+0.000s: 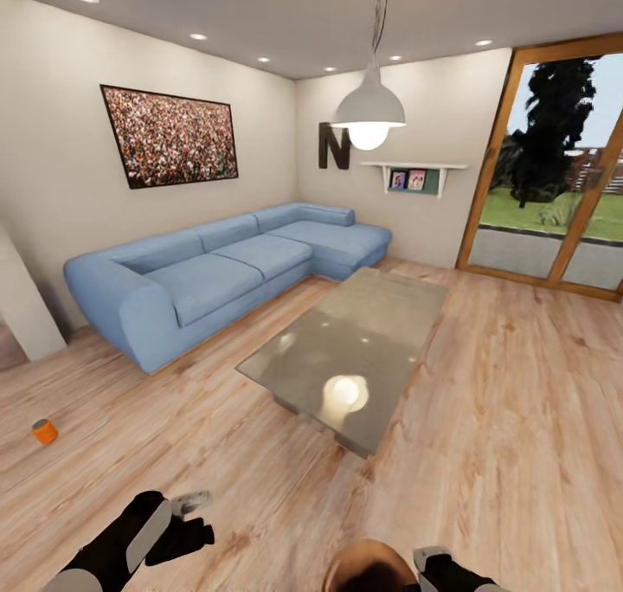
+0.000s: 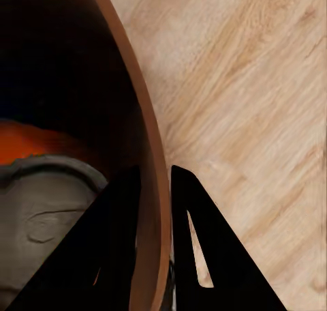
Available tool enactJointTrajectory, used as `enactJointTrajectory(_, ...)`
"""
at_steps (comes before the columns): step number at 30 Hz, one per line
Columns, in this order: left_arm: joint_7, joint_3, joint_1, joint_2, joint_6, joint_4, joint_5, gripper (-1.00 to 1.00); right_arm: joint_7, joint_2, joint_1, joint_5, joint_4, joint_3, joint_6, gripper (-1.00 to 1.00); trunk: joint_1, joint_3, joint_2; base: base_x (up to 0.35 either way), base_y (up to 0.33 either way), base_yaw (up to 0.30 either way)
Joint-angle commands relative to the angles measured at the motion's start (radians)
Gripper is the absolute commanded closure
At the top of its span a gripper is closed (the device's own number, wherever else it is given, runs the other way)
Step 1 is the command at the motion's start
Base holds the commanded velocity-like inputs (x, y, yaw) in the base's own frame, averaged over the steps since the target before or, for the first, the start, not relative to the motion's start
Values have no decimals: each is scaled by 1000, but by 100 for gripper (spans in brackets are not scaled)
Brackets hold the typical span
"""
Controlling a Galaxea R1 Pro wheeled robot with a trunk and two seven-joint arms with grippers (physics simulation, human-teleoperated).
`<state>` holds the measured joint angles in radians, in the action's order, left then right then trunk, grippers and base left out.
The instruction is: Put the three can of soda from the living room inside the tash can in the kitchen.
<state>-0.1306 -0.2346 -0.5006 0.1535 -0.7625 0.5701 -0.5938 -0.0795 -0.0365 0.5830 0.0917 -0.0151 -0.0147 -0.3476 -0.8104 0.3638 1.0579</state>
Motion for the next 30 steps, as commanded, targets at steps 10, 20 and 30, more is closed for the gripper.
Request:
enactJointTrajectory(10, 0, 0, 0, 0, 0, 1, 1, -100, 6, 0, 0, -7, -43, -27, 1, 100, 0, 10, 0, -115, 339, 230)
enactJointTrajectory(20, 0, 0, 1, 0, 0, 1, 1, -100, 4, 0, 0, -7, -40, -28, 1, 100, 0, 20, 0, -96, 333, 231)
enactJointTrajectory(30, 0, 0, 1, 0, 0, 1, 1, -100, 3, 0, 0, -7, -38, -28, 1, 100, 0, 30, 0, -6, 349, 231)
